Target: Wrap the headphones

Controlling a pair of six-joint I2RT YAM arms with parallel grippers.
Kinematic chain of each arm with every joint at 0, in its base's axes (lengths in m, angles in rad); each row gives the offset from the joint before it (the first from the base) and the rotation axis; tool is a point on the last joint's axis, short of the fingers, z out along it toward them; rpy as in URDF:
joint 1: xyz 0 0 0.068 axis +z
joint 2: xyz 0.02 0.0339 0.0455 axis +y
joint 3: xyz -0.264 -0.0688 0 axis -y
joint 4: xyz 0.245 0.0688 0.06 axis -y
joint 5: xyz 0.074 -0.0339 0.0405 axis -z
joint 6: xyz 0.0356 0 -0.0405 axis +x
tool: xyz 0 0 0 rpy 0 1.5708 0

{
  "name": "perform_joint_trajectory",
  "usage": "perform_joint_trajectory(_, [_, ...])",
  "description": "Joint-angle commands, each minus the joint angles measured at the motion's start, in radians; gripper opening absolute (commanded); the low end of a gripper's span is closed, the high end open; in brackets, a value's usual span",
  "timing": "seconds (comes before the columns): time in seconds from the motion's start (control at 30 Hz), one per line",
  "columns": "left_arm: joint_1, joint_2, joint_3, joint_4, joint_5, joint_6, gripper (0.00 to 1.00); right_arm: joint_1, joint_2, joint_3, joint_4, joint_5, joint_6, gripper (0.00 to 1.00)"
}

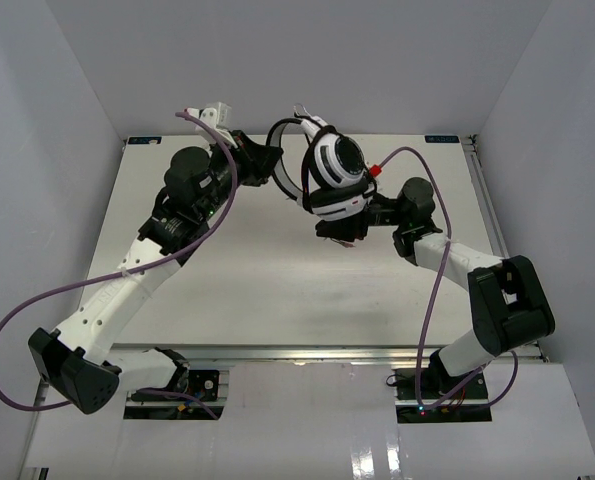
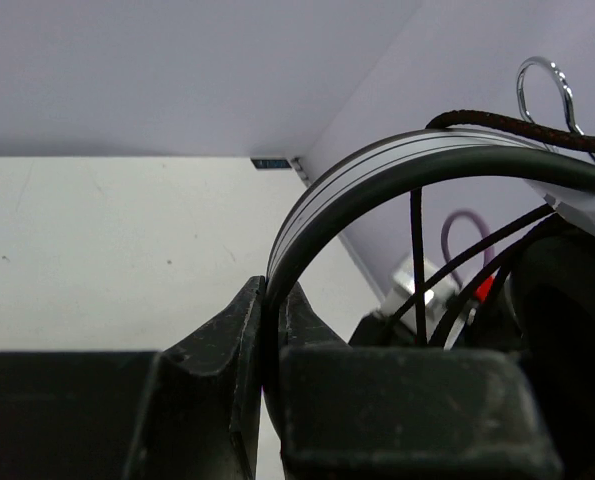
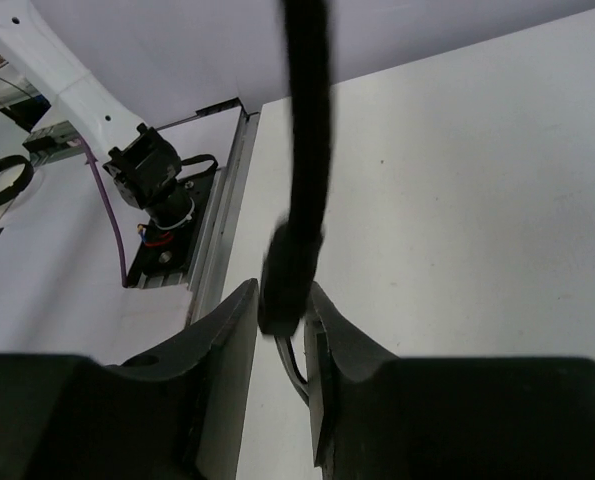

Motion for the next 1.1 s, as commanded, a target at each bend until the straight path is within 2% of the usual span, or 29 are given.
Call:
perform_joint_trajectory(0.0, [-0.002, -0.030, 0.070, 0.151, -0.152, -0.134, 0.00, 0.004, -0.048, -0.034, 0.034, 0.029, -0.004, 0.33])
perform_joint_trajectory(0.13, [-0.002, -0.030, 0.060, 0.144, -0.197, -0.163, 0.00, 0.005, -0.051, -0.031, 0.035, 0.044, 0.000, 0.28])
perform_joint_trajectory(0.2, [-0.002, -0.036, 0.042, 0.127, -0.245, -0.179, 0.00, 0.005, -0.052, -0.034, 0.039, 0.057, 0.007, 0.13])
perform_joint_trajectory(0.23, [-0.002, -0.036, 0.041, 0.127, -0.268, -0.179, 0.00, 0.005, -0.054, -0.037, 0.041, 0.061, 0.007, 0.09])
perform_joint_trajectory(0.43, [-0.002, -0.068, -0.081, -0.007, -0.439, -0.337, 0.00, 0.013, -0.087, -0.089, 0.006, 0.116, -0.026, 0.08])
perform_joint_trajectory(0.53, [-0.001, -0.042, -0.124, -0.102, -0.529, -0.402, 0.00, 0.056, -0.122, -0.101, -0.174, 0.191, -0.184, 0.08])
perform_joint_trajectory(0.63, [-0.002, 0.017, -0.145, -0.164, -0.589, -0.417, 0.00, 0.119, -0.166, -0.077, -0.436, 0.325, -0.371, 0.08])
perform_joint_trajectory(0.73, [-0.001, 0.103, -0.153, -0.228, -0.636, -0.416, 0.00, 0.181, -0.192, -0.032, -0.610, 0.492, -0.531, 0.08])
perform_joint_trajectory(0.93, [0.001, 0.203, -0.168, -0.259, -0.614, -0.439, 0.00, 0.233, -0.093, 0.058, -0.822, 0.612, -0.648, 0.08])
perform_joint_trajectory(1.07, [0.002, 0.307, -0.153, -0.313, -0.578, -0.381, 0.00, 0.294, -0.007, 0.126, -0.968, 0.705, -0.759, 0.08])
